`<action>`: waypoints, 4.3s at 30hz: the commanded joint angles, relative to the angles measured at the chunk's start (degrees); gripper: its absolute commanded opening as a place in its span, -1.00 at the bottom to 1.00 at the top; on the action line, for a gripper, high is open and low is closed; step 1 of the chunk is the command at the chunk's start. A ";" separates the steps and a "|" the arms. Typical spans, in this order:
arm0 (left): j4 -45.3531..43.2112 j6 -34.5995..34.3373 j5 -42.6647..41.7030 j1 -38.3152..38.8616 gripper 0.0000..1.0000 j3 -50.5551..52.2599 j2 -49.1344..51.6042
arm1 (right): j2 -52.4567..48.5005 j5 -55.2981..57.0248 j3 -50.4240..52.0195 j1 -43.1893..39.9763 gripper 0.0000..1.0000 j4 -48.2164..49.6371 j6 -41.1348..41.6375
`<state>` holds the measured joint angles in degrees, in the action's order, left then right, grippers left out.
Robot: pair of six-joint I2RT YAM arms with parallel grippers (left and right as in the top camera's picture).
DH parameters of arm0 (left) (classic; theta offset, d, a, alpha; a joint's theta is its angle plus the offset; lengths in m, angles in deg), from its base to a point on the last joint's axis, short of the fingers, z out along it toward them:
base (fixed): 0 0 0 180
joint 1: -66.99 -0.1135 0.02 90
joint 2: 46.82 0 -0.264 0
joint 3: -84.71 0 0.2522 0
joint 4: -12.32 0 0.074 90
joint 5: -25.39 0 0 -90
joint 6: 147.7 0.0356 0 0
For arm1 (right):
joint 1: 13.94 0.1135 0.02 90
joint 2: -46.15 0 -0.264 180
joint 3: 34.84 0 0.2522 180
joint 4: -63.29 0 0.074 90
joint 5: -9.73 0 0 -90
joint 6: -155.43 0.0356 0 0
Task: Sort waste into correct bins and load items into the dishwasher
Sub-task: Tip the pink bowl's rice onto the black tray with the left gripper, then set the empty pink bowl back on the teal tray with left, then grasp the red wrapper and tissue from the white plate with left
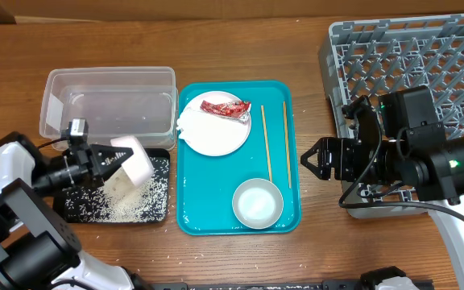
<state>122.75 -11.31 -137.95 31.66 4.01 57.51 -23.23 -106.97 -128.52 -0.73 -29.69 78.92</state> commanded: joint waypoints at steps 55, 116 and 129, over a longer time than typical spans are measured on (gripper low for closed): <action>-52.00 -73.37 88.37 59.60 0.02 -16.61 13.92 | 0.26 1.16 -1.09 0.33 0.71 2.64 0.04; -37.11 -76.50 76.72 55.67 -0.92 -39.41 6.21 | 0.26 2.69 -1.09 0.33 0.70 2.89 0.04; -25.97 -75.10 79.62 36.09 0.04 -35.58 8.55 | 0.26 2.71 -1.09 0.33 0.71 2.86 0.02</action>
<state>96.67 -90.36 -51.75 69.32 -32.14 64.68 -23.23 -104.65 -128.52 -0.71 -27.00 78.90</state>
